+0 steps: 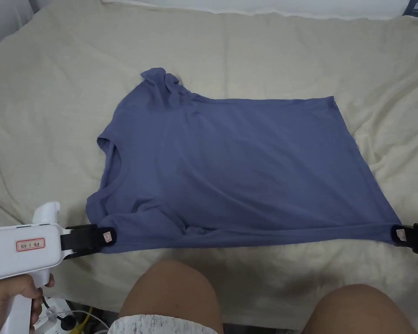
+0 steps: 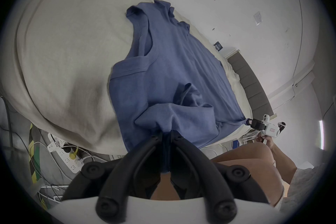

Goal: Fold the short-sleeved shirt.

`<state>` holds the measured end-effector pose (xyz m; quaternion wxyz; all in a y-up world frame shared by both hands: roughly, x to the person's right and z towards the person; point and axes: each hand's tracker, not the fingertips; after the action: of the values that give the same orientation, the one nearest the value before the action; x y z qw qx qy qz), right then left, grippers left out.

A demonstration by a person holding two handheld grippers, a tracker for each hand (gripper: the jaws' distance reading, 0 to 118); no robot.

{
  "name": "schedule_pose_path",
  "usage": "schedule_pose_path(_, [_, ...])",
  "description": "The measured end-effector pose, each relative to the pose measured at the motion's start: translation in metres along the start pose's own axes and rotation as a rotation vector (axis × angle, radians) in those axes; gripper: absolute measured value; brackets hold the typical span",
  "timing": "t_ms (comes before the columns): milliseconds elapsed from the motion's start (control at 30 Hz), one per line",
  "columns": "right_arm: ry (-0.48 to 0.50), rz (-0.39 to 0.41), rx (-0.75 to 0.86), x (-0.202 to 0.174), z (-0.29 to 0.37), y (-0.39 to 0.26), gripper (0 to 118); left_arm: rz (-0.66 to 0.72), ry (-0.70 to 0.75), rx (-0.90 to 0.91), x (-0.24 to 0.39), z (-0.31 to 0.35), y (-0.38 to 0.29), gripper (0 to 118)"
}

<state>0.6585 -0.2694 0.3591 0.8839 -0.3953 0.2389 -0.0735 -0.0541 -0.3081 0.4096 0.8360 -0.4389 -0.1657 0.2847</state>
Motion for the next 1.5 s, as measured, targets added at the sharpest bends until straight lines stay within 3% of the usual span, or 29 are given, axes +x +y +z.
schedule_pose_path(267, [-0.007,0.007,-0.003,0.001,-0.002,-0.004,8,0.0,0.034,-0.017,-0.005,-0.008,-0.003,8])
schedule_pose_path(333, [-0.021,0.007,-0.008,0.002,-0.002,-0.005,25,-0.03,0.069,0.0,-0.007,-0.007,-0.002,9])
schedule_pose_path(367, [-0.036,0.013,-0.015,0.003,-0.002,-0.006,42,-0.027,0.072,0.002,-0.007,-0.007,-0.002,10])
schedule_pose_path(400, [-0.034,0.012,-0.017,0.005,-0.001,-0.007,64,-0.026,0.072,0.005,-0.008,-0.007,-0.002,16])
schedule_pose_path(433, [-0.036,0.004,-0.016,0.01,-0.001,-0.01,74,-0.031,0.074,0.007,-0.009,-0.007,-0.003,29])
schedule_pose_path(500, [-0.048,-0.01,0.006,0.014,0.003,-0.011,79,-0.037,0.088,0.016,-0.011,-0.006,-0.006,80])
schedule_pose_path(533, [-0.043,-0.021,0.018,0.017,0.006,-0.013,82,-0.039,0.093,0.012,-0.012,-0.005,-0.007,85])
schedule_pose_path(600, [-0.045,-0.031,0.029,0.02,0.012,-0.015,89,-0.031,0.067,0.013,-0.017,0.0,-0.009,85])
schedule_pose_path(800, [-0.038,-0.089,0.099,0.022,0.044,-0.023,89,-0.053,0.082,0.047,-0.024,0.026,-0.019,85])
schedule_pose_path(933, [-0.039,-0.092,0.128,0.015,0.066,-0.03,77,-0.053,0.079,0.073,-0.028,0.055,-0.027,85])
schedule_pose_path(967, [-0.042,-0.093,0.136,0.021,0.069,-0.033,67,-0.054,0.076,0.07,-0.028,0.06,-0.031,84])
schedule_pose_path(1033, [-0.08,-0.084,0.152,0.018,0.075,-0.036,8,-0.075,0.09,0.065,-0.028,0.069,-0.038,80])
schedule_pose_path(1067, [-0.08,-0.089,0.159,0.019,0.077,-0.037,1,-0.084,0.089,0.066,-0.028,0.073,-0.042,66])
schedule_pose_path(1100, [-0.068,-0.107,0.155,0.023,0.079,-0.038,1,-0.097,0.097,0.071,-0.027,0.076,-0.046,24])
schedule_pose_path(1133, [-0.064,-0.118,0.155,0.024,0.081,-0.038,1,-0.132,0.165,0.089,-0.026,0.077,-0.05,1])
schedule_pose_path(1233, [-0.073,-0.114,0.164,0.022,0.083,-0.037,1,-0.064,0.084,0.078,-0.036,0.08,-0.057,0])
schedule_pose_path(1300, [-0.083,-0.108,0.167,0.021,0.084,-0.035,1,-0.118,0.135,0.068,-0.034,0.075,-0.062,0])
schedule_pose_path(1500, [-0.088,-0.093,0.165,0.018,0.085,-0.029,1,-0.101,0.087,0.024,-0.038,0.05,-0.063,0])
